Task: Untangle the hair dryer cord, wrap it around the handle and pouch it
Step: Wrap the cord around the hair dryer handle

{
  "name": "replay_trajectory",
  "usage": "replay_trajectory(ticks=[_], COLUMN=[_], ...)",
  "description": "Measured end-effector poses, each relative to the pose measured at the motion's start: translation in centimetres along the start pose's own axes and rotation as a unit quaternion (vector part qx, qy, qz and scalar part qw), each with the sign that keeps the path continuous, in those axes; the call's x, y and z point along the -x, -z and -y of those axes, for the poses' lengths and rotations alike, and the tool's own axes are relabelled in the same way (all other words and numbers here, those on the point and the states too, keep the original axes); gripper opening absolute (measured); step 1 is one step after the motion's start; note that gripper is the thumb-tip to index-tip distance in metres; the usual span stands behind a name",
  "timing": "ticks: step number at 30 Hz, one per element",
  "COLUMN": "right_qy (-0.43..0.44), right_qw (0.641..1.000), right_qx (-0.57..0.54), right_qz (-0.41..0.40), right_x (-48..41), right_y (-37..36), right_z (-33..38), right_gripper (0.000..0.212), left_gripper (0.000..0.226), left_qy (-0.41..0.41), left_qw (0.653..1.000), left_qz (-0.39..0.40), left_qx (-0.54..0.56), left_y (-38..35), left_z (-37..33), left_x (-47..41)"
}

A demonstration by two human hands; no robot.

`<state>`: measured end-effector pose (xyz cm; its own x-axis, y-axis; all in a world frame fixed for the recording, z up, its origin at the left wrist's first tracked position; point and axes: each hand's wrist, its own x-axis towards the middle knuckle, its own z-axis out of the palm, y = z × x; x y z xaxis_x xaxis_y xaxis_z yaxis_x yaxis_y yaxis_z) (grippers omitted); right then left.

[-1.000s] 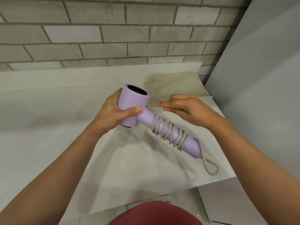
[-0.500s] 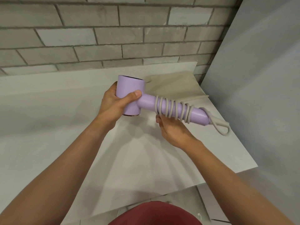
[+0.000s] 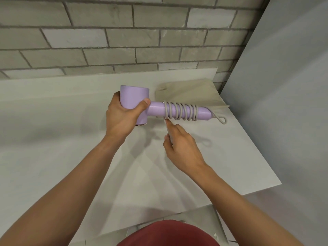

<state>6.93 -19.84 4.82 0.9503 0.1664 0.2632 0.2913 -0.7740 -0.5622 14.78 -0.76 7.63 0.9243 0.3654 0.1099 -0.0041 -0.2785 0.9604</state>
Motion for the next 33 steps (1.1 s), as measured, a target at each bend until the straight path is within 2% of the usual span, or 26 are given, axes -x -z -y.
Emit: replay_trajectory(ticks=[2,6,8,12,14,16,21,26,29,33], right_qy=[-0.028,-0.083,-0.095,-0.059,-0.042,-0.031,0.024,0.008,-0.02,-0.064], right_qw=[0.996,0.972,0.955,0.926,0.929,0.941,0.976,0.972,0.97,0.972], right_qx=[-0.075,-0.22,-0.28,-0.352,-0.346,-0.325,-0.206,-0.199,-0.186,-0.153], right_qz=[-0.034,-0.011,0.019,0.126,0.125,0.088,-0.063,-0.123,-0.156,-0.168], right_x=[0.3,-0.2,-0.4,-1.0,-1.4,-1.9,-2.6,-2.6,-2.5,-2.6], right_y=[-0.2,-0.3,0.1,1.3,1.7,1.9,2.0,1.8,2.0,2.3], right_z=[0.4,0.7,0.6,-0.1,-0.1,0.0,0.5,0.4,0.1,0.2], right_gripper=[0.047,0.007,0.016,0.055,0.05,0.033,0.01,0.024,0.035,0.048], left_gripper=[0.067,0.069,0.069,0.072,0.074,0.073,0.074,0.068,0.073,0.073], left_qy=[-0.007,-0.031,-0.043,-0.057,-0.062,-0.072,-0.096,-0.085,-0.078,-0.046], left_qw=[1.0,0.999,0.998,0.995,0.994,0.991,0.981,0.978,0.973,0.97], left_qz=[-0.009,-0.018,-0.015,-0.006,0.005,0.02,0.05,0.063,0.079,0.121], left_qx=[-0.012,-0.038,-0.05,-0.078,-0.094,-0.111,-0.159,-0.18,-0.203,-0.206], left_y=[0.0,-0.1,-0.2,0.0,0.0,0.0,-0.3,-1.0,-1.2,-1.4], left_z=[0.0,-0.2,-0.5,-1.0,-1.1,-1.2,-1.3,-1.7,-1.8,-1.7], left_x=[0.2,0.5,0.4,0.0,-0.2,-0.2,0.2,0.1,-0.1,-0.4])
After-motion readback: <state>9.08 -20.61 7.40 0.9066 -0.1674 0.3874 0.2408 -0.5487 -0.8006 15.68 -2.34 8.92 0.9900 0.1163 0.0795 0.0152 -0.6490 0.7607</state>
